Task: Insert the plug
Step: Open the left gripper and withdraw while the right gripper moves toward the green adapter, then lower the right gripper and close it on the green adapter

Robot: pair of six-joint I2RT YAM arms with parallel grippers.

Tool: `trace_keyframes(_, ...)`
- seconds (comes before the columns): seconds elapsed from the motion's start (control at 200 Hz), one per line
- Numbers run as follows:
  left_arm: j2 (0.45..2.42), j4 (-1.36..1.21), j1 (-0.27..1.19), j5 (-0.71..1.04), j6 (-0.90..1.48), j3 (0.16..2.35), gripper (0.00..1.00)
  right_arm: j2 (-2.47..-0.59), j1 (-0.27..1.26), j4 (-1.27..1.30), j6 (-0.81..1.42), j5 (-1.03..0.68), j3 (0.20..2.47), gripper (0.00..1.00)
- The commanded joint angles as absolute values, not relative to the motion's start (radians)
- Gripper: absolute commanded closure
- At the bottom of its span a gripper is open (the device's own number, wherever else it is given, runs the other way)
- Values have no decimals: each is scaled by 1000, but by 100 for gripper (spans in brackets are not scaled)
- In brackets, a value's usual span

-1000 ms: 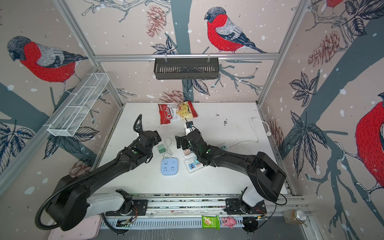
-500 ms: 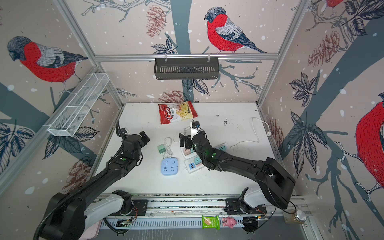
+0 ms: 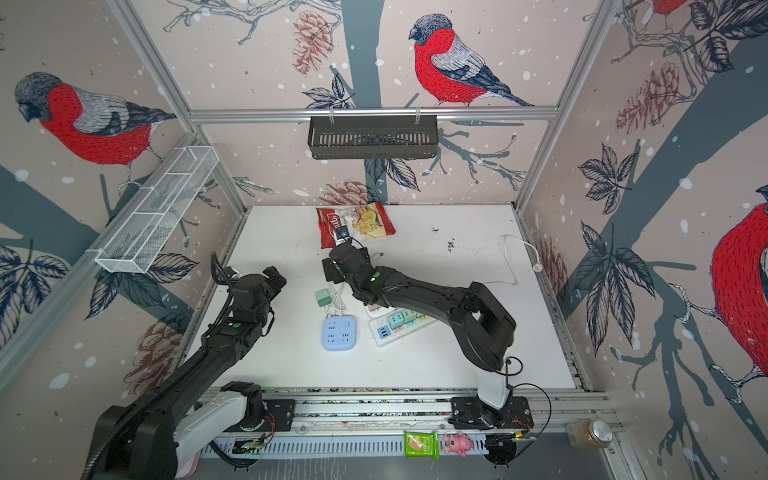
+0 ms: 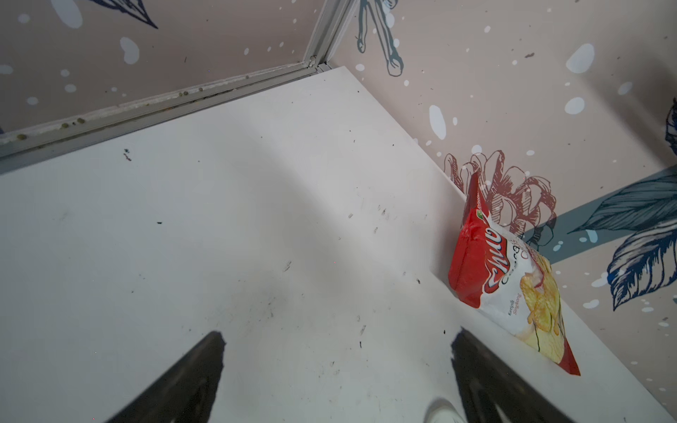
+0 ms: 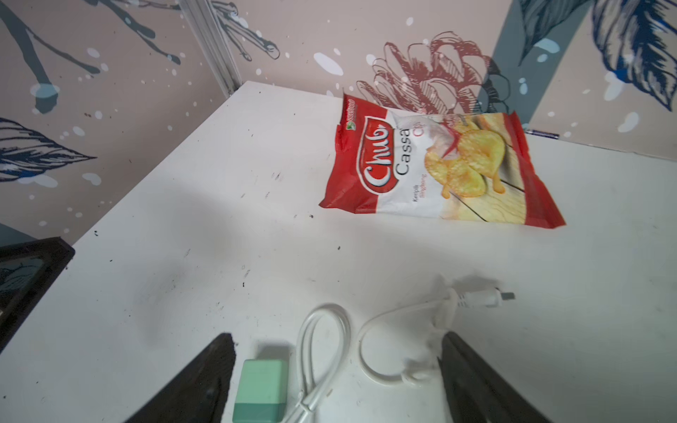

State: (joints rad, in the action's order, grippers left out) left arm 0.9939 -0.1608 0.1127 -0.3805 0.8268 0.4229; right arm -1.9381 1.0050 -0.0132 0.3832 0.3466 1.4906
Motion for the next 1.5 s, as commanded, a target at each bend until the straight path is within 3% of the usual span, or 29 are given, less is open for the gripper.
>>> trace_keyframes(0.0,1003,-152,58,-294,894,408,3,-2067,1039,-177,302,307,1660,12)
trace_keyframes(0.225,991,-153,31,-318,897,392,3,-2330,1074,-435,326,306,2007,17)
trace_keyframes(0.516,1016,-174,30,-315,897,383,3,-2232,1085,-327,435,237,1789,25)
trace_keyframes(0.666,1020,-170,30,-325,893,386,3,-2257,1090,-348,461,238,1810,35)
trace_keyframes(1.161,1023,-178,29,-312,877,392,3,-2378,1092,-405,477,231,1899,47)
trace_keyframes(1.497,1028,-170,30,-313,871,402,3,-2384,1104,-407,481,247,1902,44)
